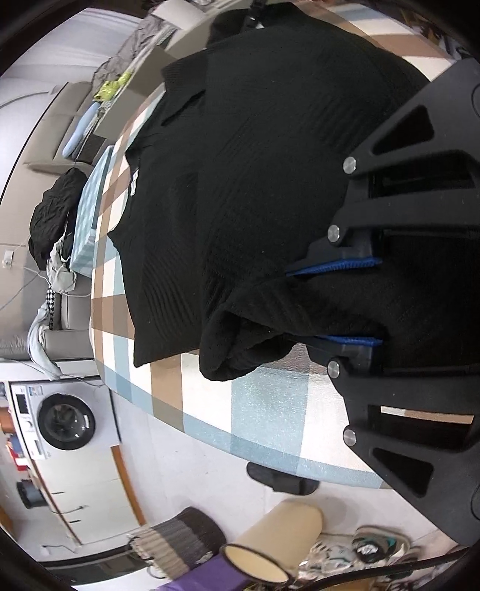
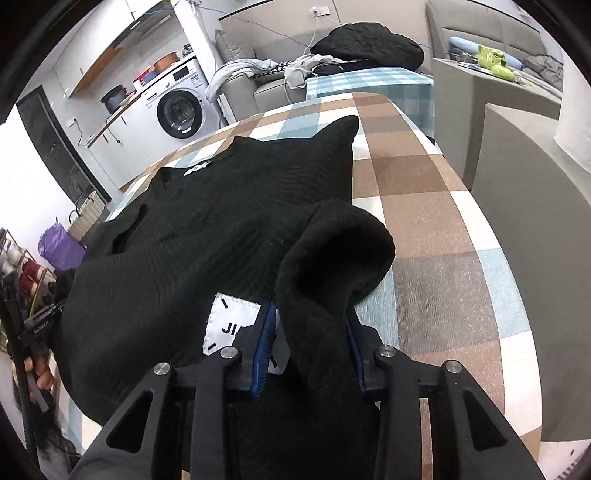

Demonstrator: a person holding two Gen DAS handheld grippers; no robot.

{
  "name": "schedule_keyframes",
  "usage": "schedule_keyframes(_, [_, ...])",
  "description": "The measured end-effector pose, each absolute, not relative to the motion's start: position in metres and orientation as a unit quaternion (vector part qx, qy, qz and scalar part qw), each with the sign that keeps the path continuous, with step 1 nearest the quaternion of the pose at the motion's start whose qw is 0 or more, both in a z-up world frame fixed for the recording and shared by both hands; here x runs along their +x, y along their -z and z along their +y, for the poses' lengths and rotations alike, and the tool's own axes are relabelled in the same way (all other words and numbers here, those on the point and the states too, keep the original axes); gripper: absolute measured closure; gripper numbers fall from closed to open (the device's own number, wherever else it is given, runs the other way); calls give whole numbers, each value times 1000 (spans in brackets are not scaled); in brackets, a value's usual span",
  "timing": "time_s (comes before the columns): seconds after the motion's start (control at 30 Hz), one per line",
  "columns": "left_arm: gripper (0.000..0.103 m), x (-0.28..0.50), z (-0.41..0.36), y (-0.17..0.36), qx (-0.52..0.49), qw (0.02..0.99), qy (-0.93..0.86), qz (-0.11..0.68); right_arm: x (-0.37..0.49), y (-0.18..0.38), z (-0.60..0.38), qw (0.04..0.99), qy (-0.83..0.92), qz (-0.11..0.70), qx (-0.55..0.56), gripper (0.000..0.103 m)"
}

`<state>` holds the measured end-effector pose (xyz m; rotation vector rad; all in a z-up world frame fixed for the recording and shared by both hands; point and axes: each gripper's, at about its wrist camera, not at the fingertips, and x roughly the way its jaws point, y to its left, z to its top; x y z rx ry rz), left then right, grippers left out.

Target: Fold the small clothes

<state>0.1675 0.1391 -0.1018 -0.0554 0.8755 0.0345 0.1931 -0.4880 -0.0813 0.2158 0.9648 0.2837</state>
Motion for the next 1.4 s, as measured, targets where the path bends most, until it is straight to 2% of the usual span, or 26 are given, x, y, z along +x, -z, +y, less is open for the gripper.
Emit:
schedule_keyframes(0.6, [80, 95, 141, 98, -16, 907, -10, 420, 133, 73, -490, 875, -146, 456, 64, 69])
schedule_keyframes(0.73, [77, 84, 144, 98, -23, 908, -9, 419, 130, 73, -495, 876, -143, 455, 70, 68])
schedule_keyframes(0.77, [75, 82, 145, 97, -24, 908, -10, 419, 132, 72, -496, 877, -139, 454, 71, 67])
schedule_keyframes(0.9, [72, 70, 156, 88, -43, 912, -13, 407, 131, 68, -499, 887, -104, 442, 79, 45])
schedule_keyframes(1.33, [72, 35, 166, 76, -60, 918, 1, 392, 109, 61, -513, 899, -141, 399, 116, 45])
schedule_keyframes(1.37, [75, 35, 166, 76, -62, 918, -1, 392, 108, 62, -511, 899, -141, 398, 114, 46])
schedule_keyframes(1.4, [79, 34, 166, 76, -62, 919, -1, 389, 108, 64, -510, 900, -140, 399, 111, 51])
